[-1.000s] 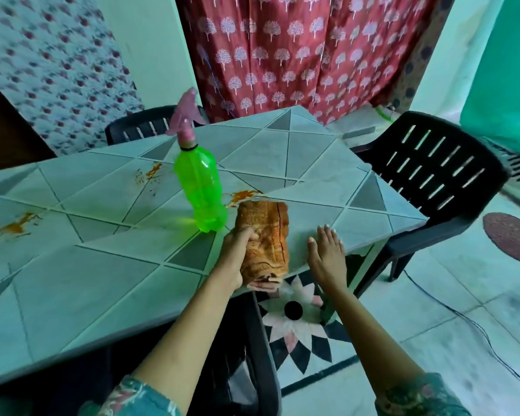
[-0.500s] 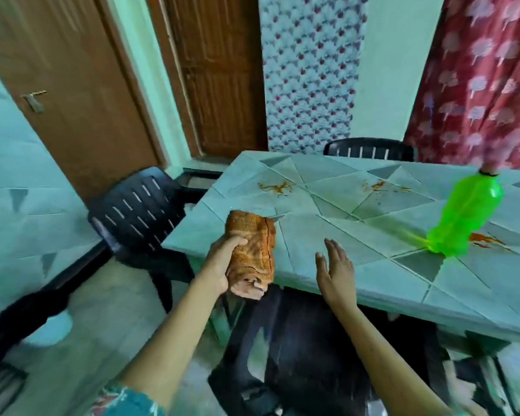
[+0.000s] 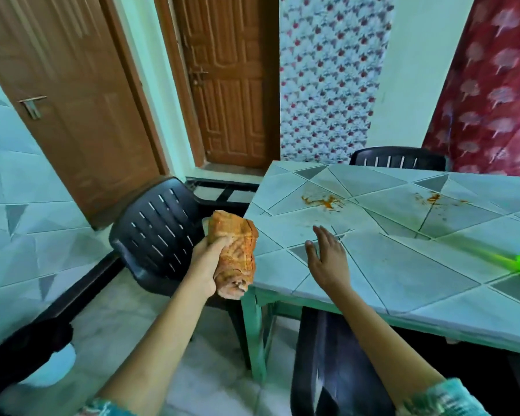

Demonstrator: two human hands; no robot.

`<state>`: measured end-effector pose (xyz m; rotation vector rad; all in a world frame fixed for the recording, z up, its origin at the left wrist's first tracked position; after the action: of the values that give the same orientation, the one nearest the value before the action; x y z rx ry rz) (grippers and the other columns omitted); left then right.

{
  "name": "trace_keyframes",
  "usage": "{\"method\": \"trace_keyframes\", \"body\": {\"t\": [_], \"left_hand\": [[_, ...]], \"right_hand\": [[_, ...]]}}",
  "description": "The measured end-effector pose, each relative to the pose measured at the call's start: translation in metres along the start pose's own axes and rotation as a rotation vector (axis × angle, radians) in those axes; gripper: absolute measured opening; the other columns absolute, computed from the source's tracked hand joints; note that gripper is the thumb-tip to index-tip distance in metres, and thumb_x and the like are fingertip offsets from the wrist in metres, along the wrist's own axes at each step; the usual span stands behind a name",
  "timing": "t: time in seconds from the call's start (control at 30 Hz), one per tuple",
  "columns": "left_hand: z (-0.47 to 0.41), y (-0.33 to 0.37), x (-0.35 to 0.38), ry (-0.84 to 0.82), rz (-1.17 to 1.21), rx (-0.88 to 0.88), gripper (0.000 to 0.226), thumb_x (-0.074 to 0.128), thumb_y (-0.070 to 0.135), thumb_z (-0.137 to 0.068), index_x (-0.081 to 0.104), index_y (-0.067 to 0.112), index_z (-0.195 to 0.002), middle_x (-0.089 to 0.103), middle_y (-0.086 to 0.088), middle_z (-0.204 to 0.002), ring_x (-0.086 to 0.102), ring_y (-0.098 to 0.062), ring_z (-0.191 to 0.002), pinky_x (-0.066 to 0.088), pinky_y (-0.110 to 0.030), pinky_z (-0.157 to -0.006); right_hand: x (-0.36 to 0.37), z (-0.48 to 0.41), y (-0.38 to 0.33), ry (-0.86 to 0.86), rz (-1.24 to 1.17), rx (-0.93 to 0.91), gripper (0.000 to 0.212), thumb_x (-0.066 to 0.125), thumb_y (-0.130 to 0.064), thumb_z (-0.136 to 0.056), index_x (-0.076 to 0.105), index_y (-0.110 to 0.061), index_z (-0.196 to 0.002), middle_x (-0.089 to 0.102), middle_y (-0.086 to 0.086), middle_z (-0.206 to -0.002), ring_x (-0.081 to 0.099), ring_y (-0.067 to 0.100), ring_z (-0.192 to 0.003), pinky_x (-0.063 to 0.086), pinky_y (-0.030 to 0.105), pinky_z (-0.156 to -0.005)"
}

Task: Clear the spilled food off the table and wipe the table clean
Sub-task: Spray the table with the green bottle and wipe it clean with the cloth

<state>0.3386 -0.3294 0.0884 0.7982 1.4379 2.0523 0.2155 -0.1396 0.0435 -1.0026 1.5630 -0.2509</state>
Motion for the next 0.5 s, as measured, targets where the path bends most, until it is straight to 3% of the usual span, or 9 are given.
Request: {"method": "trace_keyframes", "body": {"t": [0.17,0.37,0.5], "left_hand": [[-0.076,0.013,0.011,-0.05,-0.075,0.017,0.024,0.064,0.015,-0.084,0.062,0.013,-0.108,0.067,-0.014,-0.095,0.066,-0.028,-0.081,0.052,-0.031,-0.061],[-0.163,0.035,0.04,-0.113,-0.14,0.014,0.018,0.063,0.013,-0.084,0.062,0.015,-0.102,0.066,-0.012,-0.092,0.065,-0.025,-0.077,0.052,-0.03,-0.061],[-0.205,0.042,0.058,-0.118,-0.195,0.031,0.012,0.064,0.014,-0.084,0.06,0.019,-0.094,0.064,-0.007,-0.089,0.062,-0.022,-0.077,0.052,-0.029,-0.064]], "right_hand": [[0.042,-0.052,0.005,0.024,-0.011,0.066,0.059,0.027,-0.043,-0.094,0.035,-0.012,-0.144,0.032,0.009,-0.151,0.025,0.024,-0.14,0.016,0.036,-0.114],[0.071,-0.12,0.01,0.056,0.018,0.157,0.049,0.037,-0.031,-0.1,0.034,-0.01,-0.144,0.031,0.01,-0.151,0.024,0.024,-0.141,0.014,0.033,-0.113],[0.079,-0.143,0.011,0.051,0.052,0.2,0.064,0.024,-0.044,-0.09,0.033,-0.011,-0.144,0.031,0.009,-0.151,0.025,0.023,-0.141,0.014,0.034,-0.114]]}}
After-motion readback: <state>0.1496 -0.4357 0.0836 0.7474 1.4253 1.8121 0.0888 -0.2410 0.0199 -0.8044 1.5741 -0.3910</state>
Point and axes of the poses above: each hand's wrist, its own z-axis away from the middle knuckle, its own x-axis out of the palm, y = z × x, the point moved 1 cm from there along -z, towards the middle knuckle
